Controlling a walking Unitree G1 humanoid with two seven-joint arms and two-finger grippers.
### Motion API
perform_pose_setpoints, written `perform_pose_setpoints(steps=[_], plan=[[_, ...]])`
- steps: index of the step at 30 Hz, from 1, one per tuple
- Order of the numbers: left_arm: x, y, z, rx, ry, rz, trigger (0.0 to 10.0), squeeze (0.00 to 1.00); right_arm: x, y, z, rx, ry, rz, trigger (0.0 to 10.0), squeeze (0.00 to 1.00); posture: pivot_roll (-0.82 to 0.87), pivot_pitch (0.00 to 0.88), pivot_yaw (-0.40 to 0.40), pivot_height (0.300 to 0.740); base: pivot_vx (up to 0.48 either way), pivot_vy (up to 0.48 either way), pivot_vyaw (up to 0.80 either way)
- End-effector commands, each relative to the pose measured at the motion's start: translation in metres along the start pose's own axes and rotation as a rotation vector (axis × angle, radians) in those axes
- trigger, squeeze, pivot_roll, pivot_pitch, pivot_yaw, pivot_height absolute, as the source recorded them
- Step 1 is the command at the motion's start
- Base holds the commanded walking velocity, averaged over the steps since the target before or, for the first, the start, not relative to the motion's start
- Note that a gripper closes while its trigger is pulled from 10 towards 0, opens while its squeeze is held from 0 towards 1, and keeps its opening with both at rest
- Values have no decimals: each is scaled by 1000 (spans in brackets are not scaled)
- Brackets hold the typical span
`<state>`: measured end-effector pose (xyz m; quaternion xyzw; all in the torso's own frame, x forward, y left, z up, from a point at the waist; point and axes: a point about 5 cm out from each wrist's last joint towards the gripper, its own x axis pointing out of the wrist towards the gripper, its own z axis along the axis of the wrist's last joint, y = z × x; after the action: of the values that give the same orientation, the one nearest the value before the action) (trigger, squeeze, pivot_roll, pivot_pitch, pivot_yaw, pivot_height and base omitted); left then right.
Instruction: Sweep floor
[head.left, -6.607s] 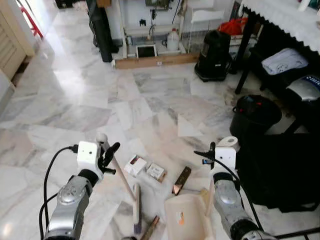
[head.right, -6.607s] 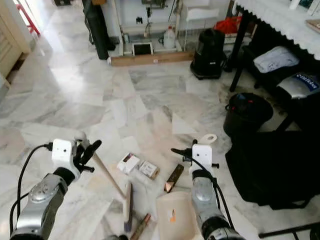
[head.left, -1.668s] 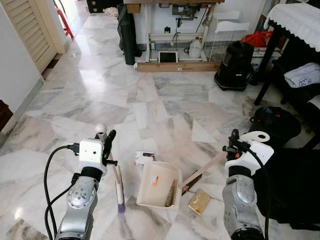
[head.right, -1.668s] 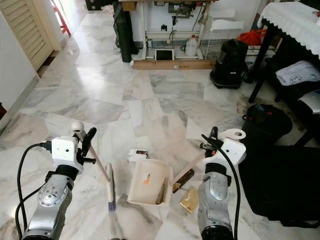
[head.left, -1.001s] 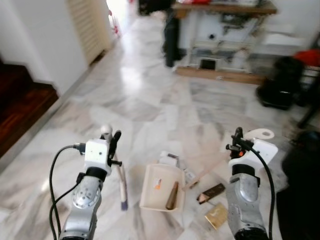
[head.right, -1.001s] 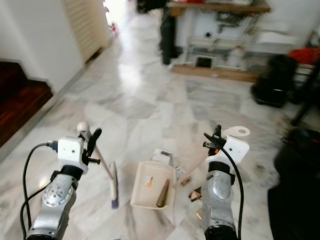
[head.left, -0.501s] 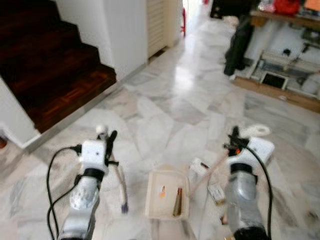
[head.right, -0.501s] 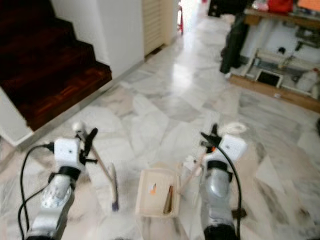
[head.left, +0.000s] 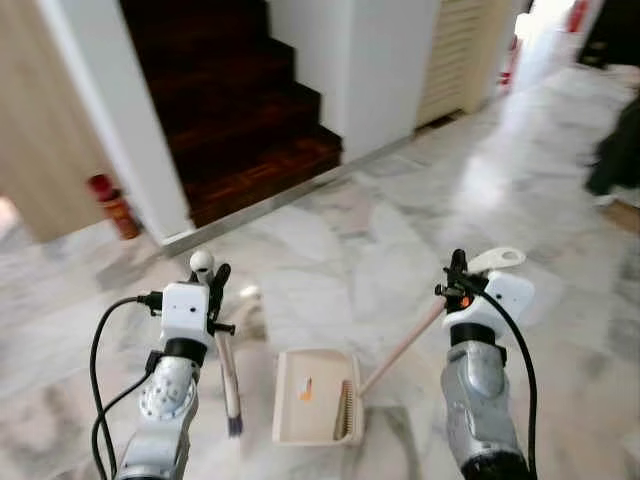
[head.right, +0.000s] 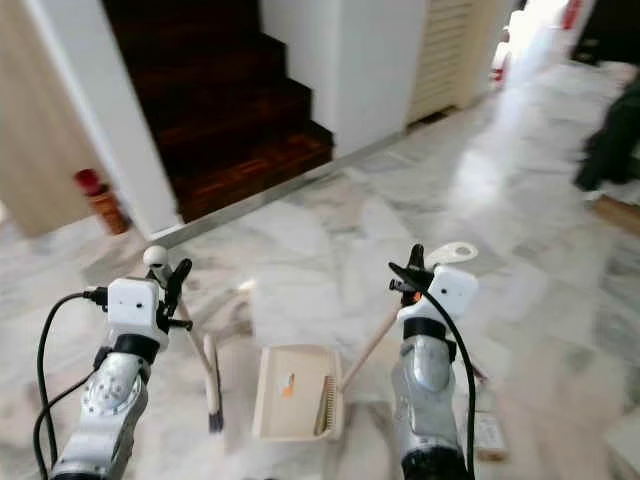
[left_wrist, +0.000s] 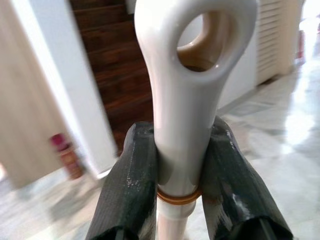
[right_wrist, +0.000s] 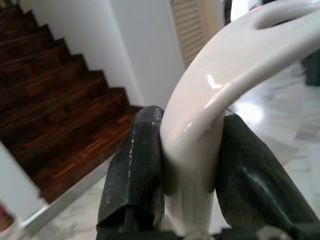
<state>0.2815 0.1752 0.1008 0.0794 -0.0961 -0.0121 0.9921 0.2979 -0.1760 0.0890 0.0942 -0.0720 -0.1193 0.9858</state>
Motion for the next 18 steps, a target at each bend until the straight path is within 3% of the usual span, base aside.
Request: perform_pose_setpoints(steps=[1, 18], plan=[[4, 4, 12, 10, -54, 11, 10000, 0, 7, 8, 15, 23, -66, 17, 10000, 0, 129, 0, -4, 740, 0, 0, 544], [-1, 6, 12, -1, -45, 24, 10000, 0, 8, 8, 13, 49, -35, 9, 10000, 0, 141, 19, -4, 740, 0, 30, 32]])
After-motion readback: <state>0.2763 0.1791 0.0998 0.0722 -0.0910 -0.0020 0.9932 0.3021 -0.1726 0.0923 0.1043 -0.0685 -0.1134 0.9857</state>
